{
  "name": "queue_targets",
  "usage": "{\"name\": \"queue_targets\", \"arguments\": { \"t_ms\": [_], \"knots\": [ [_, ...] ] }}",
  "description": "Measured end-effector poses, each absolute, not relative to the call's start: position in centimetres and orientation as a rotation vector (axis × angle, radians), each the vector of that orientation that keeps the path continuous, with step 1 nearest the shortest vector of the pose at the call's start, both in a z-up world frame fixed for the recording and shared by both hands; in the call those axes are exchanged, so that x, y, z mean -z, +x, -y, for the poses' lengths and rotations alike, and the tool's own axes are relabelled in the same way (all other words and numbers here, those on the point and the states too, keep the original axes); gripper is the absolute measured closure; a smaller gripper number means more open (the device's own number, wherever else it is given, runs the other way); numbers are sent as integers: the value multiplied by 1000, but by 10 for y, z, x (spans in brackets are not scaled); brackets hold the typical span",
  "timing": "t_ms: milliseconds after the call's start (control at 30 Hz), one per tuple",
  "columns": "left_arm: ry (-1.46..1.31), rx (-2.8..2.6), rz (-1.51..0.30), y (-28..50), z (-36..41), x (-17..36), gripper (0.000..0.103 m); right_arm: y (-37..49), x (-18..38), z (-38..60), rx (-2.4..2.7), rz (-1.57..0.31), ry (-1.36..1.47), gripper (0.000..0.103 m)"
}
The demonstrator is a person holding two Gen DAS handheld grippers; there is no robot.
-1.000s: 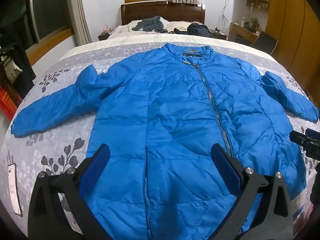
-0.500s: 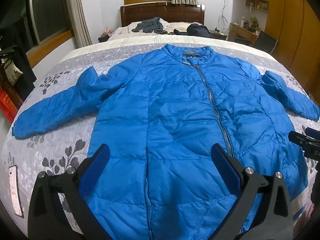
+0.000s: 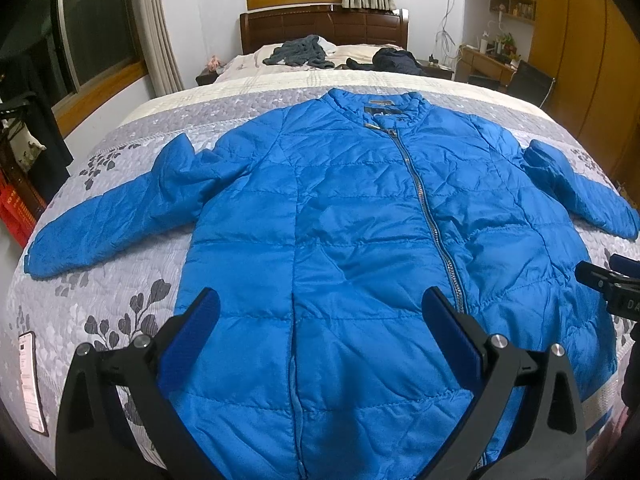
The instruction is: Fold small clothes
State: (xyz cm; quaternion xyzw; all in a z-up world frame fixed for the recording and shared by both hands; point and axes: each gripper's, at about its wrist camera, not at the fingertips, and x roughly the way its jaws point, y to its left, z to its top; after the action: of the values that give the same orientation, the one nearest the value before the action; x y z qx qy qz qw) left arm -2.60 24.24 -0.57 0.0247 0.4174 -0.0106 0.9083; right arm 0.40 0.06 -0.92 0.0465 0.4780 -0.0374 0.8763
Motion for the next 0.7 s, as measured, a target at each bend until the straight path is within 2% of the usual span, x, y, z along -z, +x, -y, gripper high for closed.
{"name": "queue_targets", "arguments": {
  "t_ms": [700],
  "knots": [
    [54, 22, -860, -27, -241, 5, 3, 4, 10, -2, 76, -1002, 91, 4]
  ]
}}
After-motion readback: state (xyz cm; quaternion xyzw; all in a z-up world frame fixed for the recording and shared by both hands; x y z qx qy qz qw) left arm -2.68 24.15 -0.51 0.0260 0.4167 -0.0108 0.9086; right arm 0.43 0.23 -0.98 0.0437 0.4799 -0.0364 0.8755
